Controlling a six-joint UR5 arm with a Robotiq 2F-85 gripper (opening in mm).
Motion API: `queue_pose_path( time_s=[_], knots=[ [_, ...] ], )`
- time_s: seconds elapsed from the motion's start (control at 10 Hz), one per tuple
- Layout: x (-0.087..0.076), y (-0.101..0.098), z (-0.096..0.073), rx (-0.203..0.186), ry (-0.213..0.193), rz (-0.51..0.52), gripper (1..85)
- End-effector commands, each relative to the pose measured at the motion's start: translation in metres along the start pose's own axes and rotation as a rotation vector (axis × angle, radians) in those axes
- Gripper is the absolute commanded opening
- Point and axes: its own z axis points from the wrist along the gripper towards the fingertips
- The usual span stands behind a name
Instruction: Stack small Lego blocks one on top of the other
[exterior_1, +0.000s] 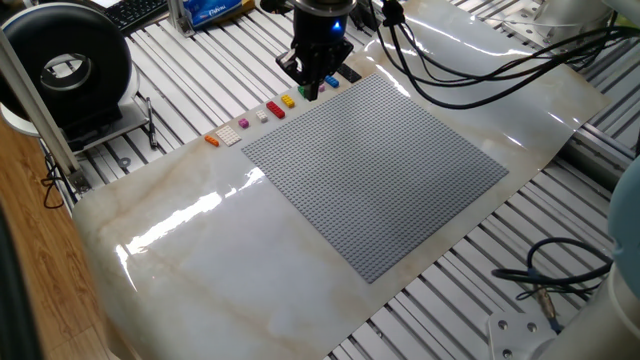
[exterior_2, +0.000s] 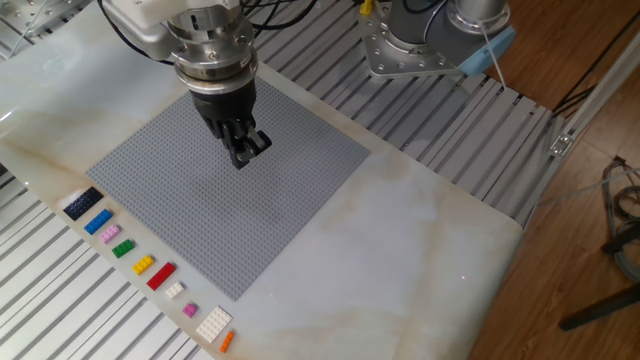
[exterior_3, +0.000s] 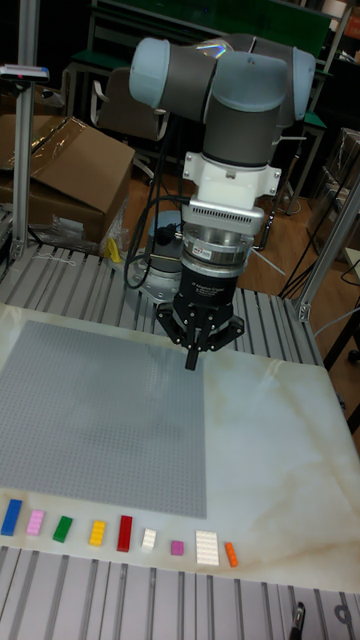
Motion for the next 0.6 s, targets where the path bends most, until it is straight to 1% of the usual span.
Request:
queue_pose_path(
  time_s=[0.0,0.1,0.2,0.3,0.4,0.5],
  knots=[
    [-0.009,-0.002,0.012,-0.013,-0.038,-0.003,1.0],
    [-0.011,0.002,0.016,-0.05,-0.056,-0.001,1.0],
    [-0.014,-0.006,0.017,-0.037,-0.073,-0.004,1.0],
    [-0.016,0.0,0.018,-0.055,-0.07,0.057,1.0],
    [-0.018,-0.003,0.027,-0.029,-0.068,0.116,1.0],
    [-0.016,-0.009,0.033,0.003,-0.061,0.138,1.0]
  ],
)
